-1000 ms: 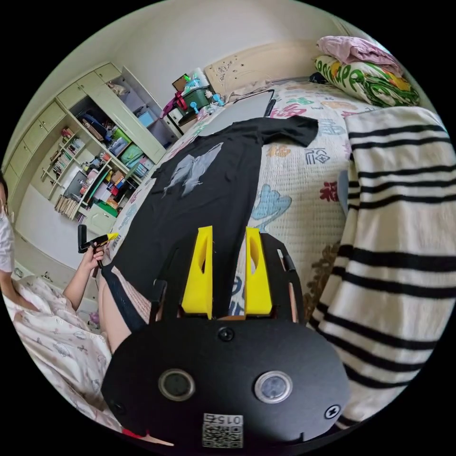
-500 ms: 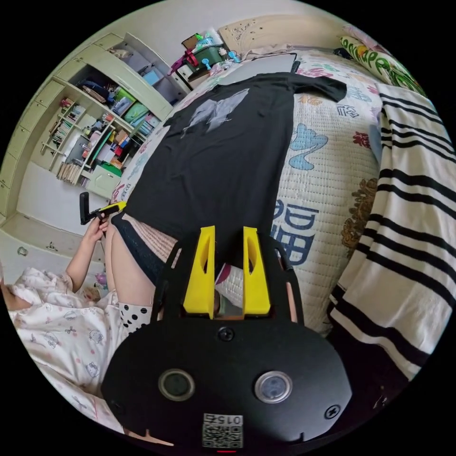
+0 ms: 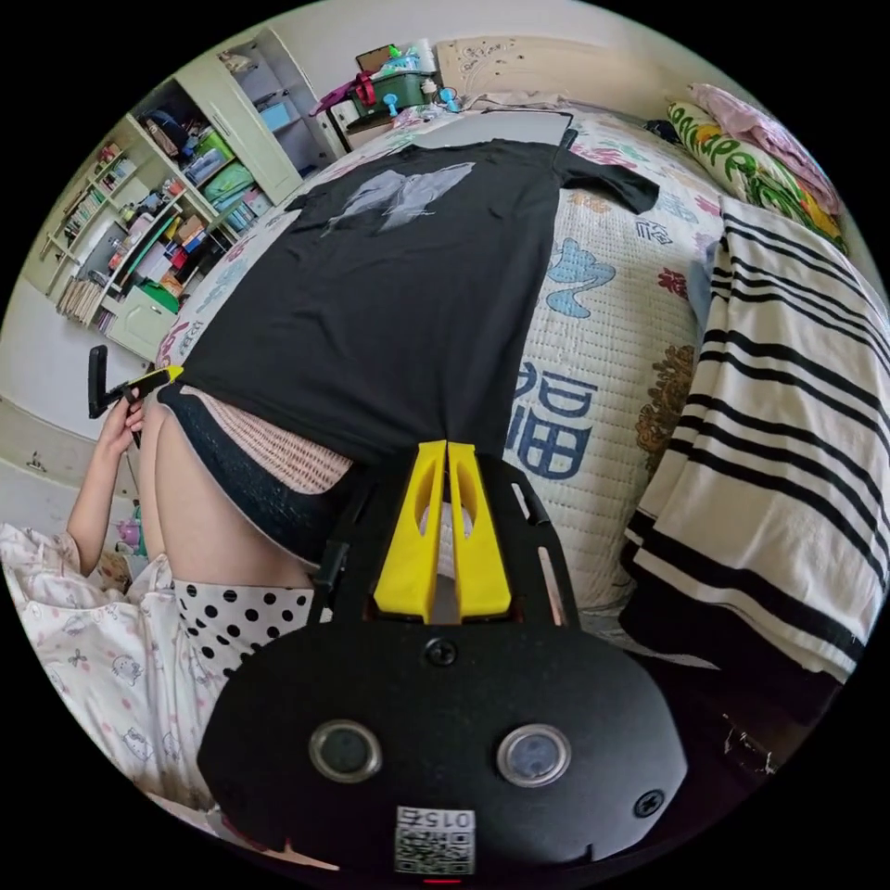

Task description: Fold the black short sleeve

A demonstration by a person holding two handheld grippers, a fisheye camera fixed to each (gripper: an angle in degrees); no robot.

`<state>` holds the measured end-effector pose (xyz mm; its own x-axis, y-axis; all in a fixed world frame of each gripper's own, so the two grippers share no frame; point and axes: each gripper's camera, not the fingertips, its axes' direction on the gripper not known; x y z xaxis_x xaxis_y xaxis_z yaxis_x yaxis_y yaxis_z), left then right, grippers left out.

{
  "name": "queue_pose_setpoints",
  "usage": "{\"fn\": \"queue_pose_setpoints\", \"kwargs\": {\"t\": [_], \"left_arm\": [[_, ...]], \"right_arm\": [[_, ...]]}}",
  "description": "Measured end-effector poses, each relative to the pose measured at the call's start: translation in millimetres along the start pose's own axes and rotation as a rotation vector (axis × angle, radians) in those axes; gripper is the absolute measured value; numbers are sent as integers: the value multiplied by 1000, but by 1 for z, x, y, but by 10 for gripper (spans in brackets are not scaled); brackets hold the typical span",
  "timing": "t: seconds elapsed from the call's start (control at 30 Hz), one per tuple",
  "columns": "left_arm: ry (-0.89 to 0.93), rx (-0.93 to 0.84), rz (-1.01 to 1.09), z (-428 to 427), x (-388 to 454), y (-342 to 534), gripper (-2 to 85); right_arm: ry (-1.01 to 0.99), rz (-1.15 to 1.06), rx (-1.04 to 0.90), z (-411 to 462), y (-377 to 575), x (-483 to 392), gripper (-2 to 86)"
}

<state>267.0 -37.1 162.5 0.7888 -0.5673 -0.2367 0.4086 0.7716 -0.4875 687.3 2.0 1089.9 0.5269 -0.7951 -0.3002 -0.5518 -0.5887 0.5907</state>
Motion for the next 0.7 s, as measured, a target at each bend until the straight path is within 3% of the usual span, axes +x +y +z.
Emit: {"fn": "queue_pose_setpoints", "kwargs": {"t": [0.2, 0.27, 0.33, 0.4, 0.53, 0.7], "left_arm": [[-185, 43, 72, -23, 55, 10, -4], [-205, 46, 78, -34, 66, 10, -3], [-208, 57, 68, -45, 72, 13, -3], [-206, 76, 46, -61, 78, 18, -1], [-266, 92, 32, -84, 96, 23, 1], [-354, 83, 97, -114, 131, 27, -6]], "right_arm": [[386, -176, 57, 66, 41, -45, -4], [591, -270, 57, 103, 57, -66, -5], [662, -282, 62, 124, 65, -70, -5], [618, -174, 106, 132, 72, -59, -5], [300, 186, 266, 139, 100, -2, -5], [340, 108, 201, 169, 106, 6, -4]]}}
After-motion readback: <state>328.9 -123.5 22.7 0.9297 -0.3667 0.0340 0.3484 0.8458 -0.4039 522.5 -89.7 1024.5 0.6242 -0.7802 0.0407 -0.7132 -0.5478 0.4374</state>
